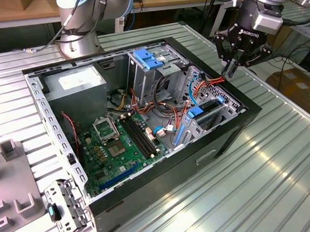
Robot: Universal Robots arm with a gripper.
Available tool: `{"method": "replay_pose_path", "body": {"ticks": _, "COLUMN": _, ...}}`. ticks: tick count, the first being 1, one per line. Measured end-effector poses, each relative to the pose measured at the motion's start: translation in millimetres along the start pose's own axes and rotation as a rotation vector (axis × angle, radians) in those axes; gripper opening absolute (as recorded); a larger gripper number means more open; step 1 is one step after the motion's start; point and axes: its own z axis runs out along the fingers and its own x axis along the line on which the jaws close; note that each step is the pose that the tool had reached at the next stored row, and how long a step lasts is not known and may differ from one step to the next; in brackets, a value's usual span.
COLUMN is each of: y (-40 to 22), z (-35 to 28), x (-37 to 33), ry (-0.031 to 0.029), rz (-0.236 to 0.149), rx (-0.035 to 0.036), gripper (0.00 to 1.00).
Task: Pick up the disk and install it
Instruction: 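Insert the first disk wire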
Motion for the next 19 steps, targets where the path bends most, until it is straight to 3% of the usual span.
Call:
{"method": "replay_pose_path", "body": {"ticks": 4, "y": -0.2, "z": 2.1, "x": 0.1, "ry": -0.0001, "rz": -0.072, "rx": 0.0005, "gripper": 0.25}}
{"method": "replay_pose_path", "body": {"ticks": 8, "y": -0.2, "z": 6.8, "x": 0.1, "ry": 0.0003, "rz": -0.179, "rx": 0.0014, "gripper": 0.25}}
{"method": "replay_pose_path", "body": {"ticks": 13, "y": -0.2, "z": 9.6, "x": 0.1, "ry": 0.0000, "rz": -0.277, "rx": 0.0018, "gripper": 0.25}}
{"method": "replay_pose_path", "body": {"ticks": 17, "y": -0.2, "z": 12.9, "x": 0.1, "ry": 0.0003, "rz": -0.348, "rx": 0.0029, "gripper": 0.25}}
{"method": "replay_pose_path", "body": {"ticks": 19, "y": -0.2, "z": 14.3, "x": 0.1, "ry": 0.0006, "rz": -0.358, "rx": 0.0031, "gripper": 0.25}}
